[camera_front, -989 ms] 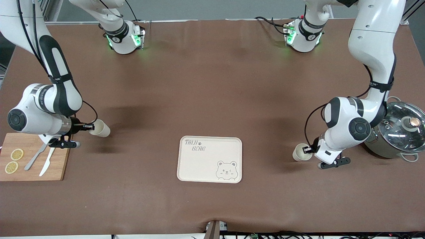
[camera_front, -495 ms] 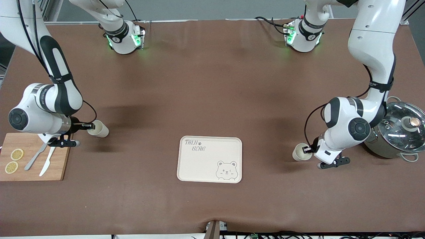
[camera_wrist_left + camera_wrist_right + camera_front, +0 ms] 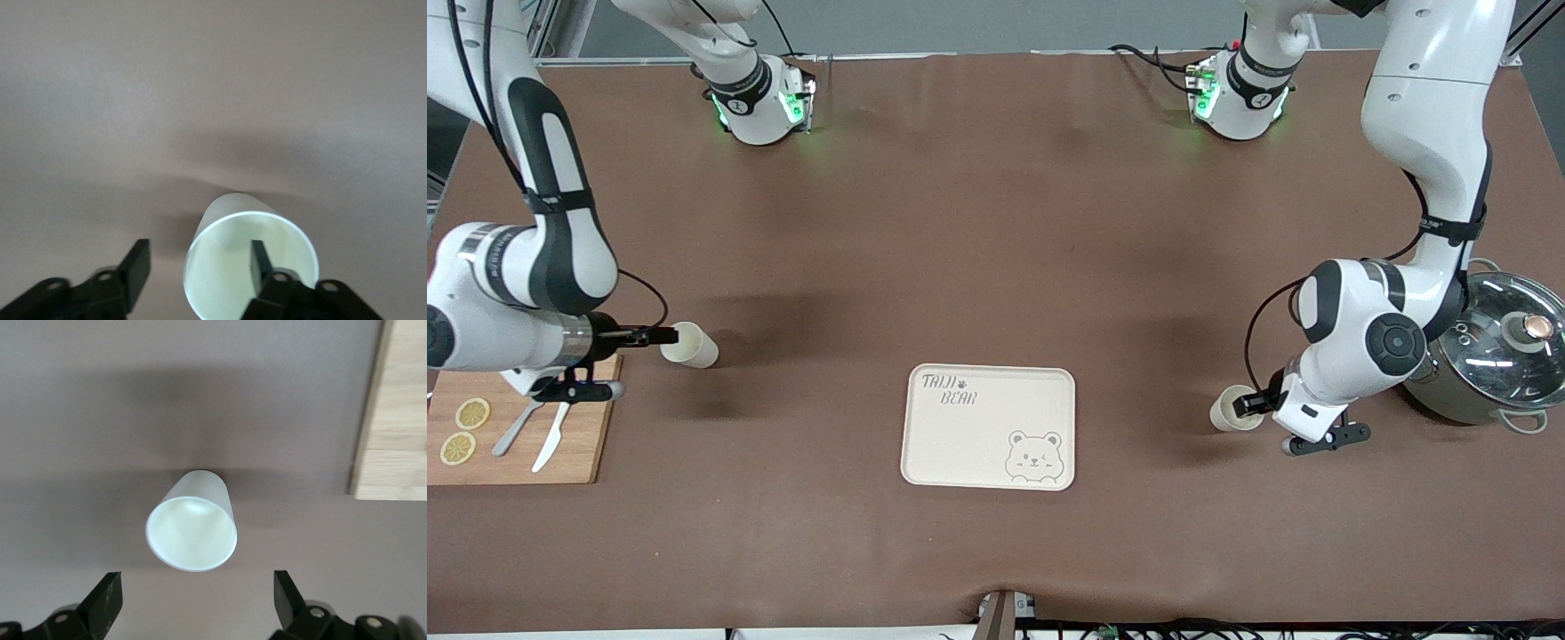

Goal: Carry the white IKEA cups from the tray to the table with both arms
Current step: 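Open both grippers and withdraw both arms from the standing cups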

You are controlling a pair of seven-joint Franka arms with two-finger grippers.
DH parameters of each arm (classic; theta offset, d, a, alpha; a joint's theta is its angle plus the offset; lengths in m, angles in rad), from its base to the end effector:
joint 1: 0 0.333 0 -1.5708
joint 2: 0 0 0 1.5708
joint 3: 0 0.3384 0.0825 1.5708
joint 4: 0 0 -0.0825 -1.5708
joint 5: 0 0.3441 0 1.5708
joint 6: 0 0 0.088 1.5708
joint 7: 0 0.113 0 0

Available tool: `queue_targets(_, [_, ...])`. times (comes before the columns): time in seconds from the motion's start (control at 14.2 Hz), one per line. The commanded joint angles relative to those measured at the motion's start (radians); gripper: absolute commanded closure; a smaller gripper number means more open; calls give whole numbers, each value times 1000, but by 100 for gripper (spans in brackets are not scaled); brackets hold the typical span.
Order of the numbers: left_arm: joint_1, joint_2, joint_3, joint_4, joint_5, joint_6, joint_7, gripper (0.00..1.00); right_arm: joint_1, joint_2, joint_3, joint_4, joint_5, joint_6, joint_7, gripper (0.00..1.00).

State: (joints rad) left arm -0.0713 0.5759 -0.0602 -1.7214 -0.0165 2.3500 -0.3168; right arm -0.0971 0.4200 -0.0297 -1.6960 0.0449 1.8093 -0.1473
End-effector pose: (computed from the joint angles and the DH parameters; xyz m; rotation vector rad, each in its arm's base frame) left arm 0.6543 -0.0816 0.2974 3.0690 0.3190 0.0653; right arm 0.5961 -0.0700 0.3663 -3.0366 -0.0059 0.4584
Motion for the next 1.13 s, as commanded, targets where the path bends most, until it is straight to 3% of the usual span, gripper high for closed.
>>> queue_targets(0.0, [7,-65,-6,16,18,-66,-10,0,-9,6,8,203,-11,-207,5,0])
queue_targets(0.42, [4,-149,-9,52,21,-198,-4,0,48,-12,8,515,-23,-510,5,0])
queue_targets(0.71, [-1,-194,-9,52,24,-230,-1,0,100,-183,13,486,-8,-547,5,0])
queue_targets(1.06, [-2,-251,-10,54,24,-268,2,0,126,-322,10,411,-20,-567,60,0])
